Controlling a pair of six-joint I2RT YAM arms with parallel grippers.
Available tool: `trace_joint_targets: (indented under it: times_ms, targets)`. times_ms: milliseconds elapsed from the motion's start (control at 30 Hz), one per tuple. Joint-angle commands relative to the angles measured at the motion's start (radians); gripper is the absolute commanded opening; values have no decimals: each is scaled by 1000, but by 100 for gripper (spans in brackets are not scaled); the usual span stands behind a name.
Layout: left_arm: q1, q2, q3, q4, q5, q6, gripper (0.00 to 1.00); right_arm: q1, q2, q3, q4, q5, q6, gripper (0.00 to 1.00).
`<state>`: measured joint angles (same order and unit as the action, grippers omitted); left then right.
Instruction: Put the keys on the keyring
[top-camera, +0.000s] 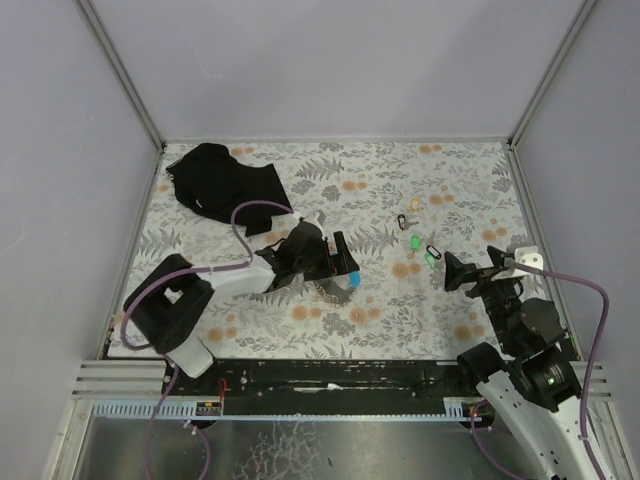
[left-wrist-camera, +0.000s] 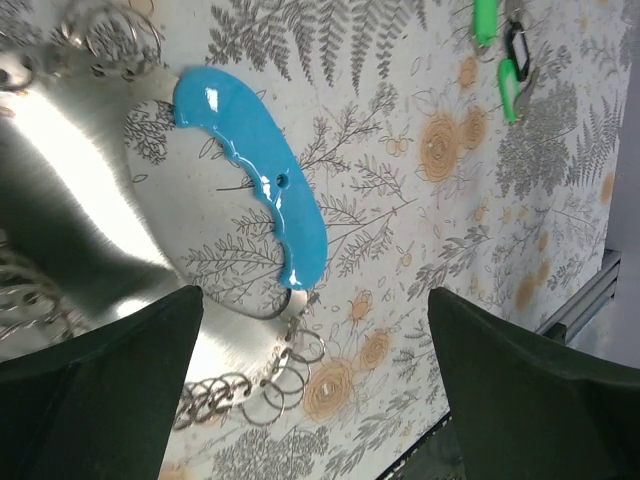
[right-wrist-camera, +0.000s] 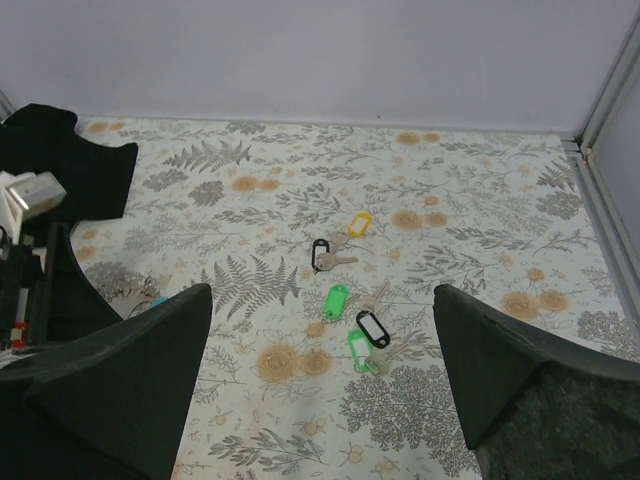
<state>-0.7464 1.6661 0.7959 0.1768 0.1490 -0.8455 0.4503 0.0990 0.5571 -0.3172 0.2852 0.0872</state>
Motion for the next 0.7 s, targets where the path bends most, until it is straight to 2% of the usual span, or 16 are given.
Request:
trace_joint_targets:
  times_ms: [0,67,233,367,567,667]
  targets:
    - [3,-145,-8,-128,-131,105,95,-8,100,96,-3,-62,21,99]
    - [8,-195,-32,-154,-154,131,96,-7,167,131,-29,-89,35,99]
    - [35,-294,-93,-183,-183,171,98,-7,341,162,-49,-274,81,99]
    - [80,-357,-152,-174,-172,178,100,-8,415,118,33,-382,141,99]
    - [140,-403,-228,-126,-126,184,100,-7,627,109,81,-581,93,99]
    - [151,-385,-244,-93,-98,189,100,-8,728,67,166,-692,97,99]
